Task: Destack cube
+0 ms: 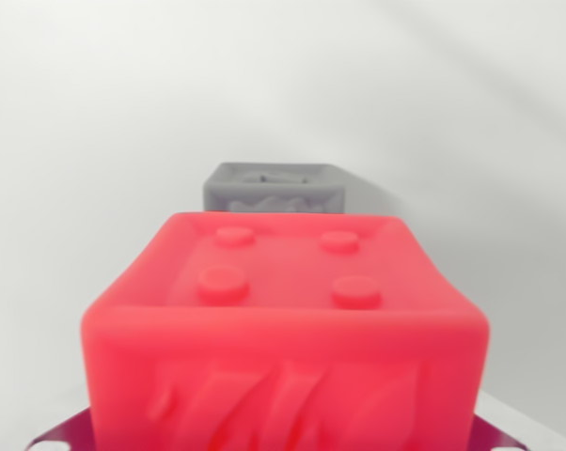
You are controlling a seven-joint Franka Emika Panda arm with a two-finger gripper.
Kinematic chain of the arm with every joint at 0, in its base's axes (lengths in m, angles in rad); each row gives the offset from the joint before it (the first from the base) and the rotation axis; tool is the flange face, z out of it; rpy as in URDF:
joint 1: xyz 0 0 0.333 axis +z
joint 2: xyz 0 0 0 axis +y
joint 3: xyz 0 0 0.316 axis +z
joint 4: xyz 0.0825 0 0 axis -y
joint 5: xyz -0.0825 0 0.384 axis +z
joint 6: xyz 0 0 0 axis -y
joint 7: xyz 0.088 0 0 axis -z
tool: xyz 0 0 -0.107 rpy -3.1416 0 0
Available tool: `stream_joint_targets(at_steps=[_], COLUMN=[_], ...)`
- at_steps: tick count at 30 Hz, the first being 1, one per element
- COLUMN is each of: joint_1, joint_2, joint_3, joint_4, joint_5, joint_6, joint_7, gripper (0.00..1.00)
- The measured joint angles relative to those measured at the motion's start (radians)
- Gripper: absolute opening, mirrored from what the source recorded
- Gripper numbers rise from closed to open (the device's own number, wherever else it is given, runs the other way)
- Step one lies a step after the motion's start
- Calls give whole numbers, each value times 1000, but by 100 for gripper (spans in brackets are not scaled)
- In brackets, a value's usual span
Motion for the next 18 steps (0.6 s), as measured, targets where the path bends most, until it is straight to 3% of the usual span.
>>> stream_joint_targets(at_steps=[12, 18], joint_1=[1, 21], joint_2=[-73, -66], joint_3=[-1, 0], joint_4=[4, 4], joint_5=[-11, -12], joint_6=[-72, -72], joint_7=[20, 73], gripper=[0, 0])
